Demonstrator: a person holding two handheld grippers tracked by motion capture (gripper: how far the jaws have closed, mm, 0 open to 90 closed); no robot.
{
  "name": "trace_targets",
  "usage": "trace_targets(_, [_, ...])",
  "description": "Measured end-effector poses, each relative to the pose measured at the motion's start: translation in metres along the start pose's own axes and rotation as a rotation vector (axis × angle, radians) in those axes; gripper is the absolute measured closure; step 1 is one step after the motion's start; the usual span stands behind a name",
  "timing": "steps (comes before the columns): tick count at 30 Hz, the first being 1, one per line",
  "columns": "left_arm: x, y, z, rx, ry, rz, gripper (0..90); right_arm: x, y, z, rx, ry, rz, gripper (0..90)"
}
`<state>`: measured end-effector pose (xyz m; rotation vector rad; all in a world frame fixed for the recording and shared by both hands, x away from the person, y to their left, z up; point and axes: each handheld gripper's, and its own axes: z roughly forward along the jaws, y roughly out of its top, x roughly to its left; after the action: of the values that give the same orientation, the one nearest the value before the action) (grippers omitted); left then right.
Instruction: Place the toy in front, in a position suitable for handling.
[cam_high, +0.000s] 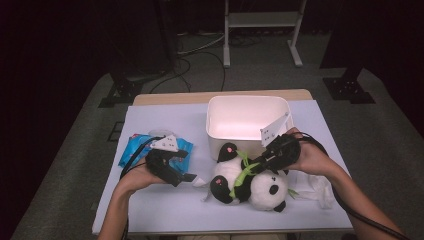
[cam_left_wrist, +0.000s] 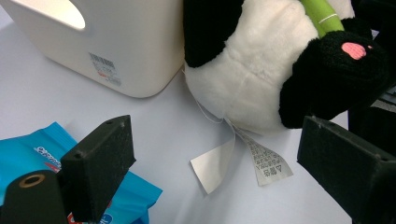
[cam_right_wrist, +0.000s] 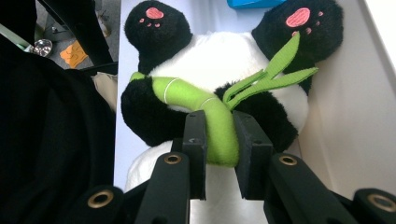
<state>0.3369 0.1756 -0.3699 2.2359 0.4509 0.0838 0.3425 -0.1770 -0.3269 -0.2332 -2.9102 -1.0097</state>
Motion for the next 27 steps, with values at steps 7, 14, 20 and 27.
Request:
trace_targets(7, [0.001, -0.001, -0.003, -0.003, 0.005, 0.0, 10.2, 0.002, 0.007, -0.002, 0.015, -0.006, -0.019, 76.6])
trace_targets(14, [0.003, -0.002, -0.004, -0.007, 0.006, -0.005, 10.1, 0.003, 0.013, -0.006, 0.021, 0.0, -0.03, 76.9])
trace_targets(20, [0.005, -0.003, -0.005, -0.012, 0.005, -0.014, 10.1, 0.003, 0.018, -0.014, 0.021, -0.003, -0.041, 77.0])
trace_targets(27, [0.006, -0.004, -0.006, -0.016, 0.008, -0.017, 10.2, 0.004, 0.023, -0.024, 0.018, -0.015, -0.045, 77.1])
